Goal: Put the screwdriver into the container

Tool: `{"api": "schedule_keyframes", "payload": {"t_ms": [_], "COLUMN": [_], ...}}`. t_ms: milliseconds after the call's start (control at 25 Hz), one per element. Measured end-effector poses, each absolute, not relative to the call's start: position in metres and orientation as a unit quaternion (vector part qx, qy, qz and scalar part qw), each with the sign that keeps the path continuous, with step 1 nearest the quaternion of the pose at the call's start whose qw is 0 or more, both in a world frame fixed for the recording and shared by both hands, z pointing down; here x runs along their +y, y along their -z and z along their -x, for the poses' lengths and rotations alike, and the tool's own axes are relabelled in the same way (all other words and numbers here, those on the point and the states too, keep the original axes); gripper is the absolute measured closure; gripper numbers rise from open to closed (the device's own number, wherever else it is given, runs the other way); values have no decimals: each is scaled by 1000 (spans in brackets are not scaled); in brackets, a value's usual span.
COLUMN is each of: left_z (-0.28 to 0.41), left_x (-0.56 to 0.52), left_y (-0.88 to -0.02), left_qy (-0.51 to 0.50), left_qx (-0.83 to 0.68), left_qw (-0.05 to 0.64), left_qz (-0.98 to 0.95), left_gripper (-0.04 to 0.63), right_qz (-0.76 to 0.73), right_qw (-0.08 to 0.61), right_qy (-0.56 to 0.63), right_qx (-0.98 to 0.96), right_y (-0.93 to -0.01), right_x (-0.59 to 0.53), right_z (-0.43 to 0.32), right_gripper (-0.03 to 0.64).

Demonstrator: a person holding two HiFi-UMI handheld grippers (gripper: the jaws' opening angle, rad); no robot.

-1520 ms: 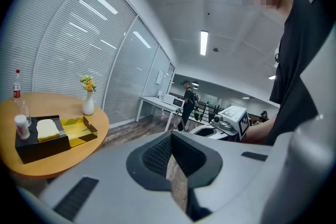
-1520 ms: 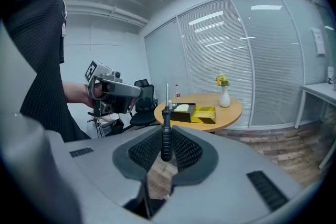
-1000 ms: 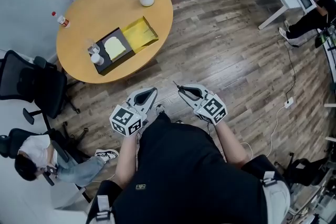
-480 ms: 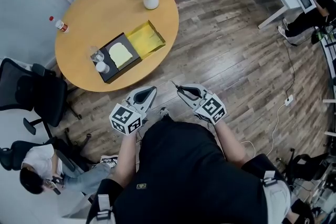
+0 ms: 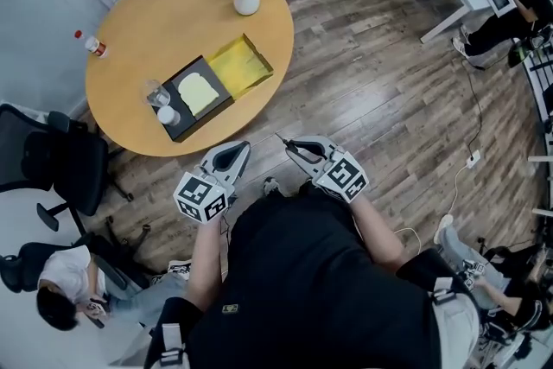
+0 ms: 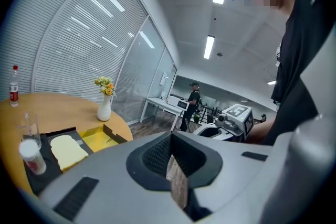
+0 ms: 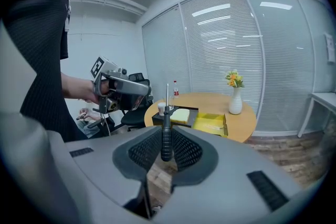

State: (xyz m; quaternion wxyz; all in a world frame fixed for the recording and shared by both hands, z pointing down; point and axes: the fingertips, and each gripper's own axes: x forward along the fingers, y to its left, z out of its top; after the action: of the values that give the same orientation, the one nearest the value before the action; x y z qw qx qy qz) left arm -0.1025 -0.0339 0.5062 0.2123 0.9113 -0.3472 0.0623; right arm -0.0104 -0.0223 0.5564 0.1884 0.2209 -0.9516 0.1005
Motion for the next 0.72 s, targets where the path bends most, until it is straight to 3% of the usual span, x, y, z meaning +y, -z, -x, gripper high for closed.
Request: {"api": "schedule_keyframes", "payload": {"t_ms": [720], "left_z": [74], "left_x": [-86], "left_y": [-498], "left_qy": [-58], "left_qx": [-415], "left_qw": [212], "left_qz": [-883], "left_gripper": [591], "right_qz": [-148], "right_qw": [180], "right_qy": [-84], "right_qx": [-969], "right_y": [-549], "right_x": [-98], "right_z": [-11], "right_gripper": [561]}}
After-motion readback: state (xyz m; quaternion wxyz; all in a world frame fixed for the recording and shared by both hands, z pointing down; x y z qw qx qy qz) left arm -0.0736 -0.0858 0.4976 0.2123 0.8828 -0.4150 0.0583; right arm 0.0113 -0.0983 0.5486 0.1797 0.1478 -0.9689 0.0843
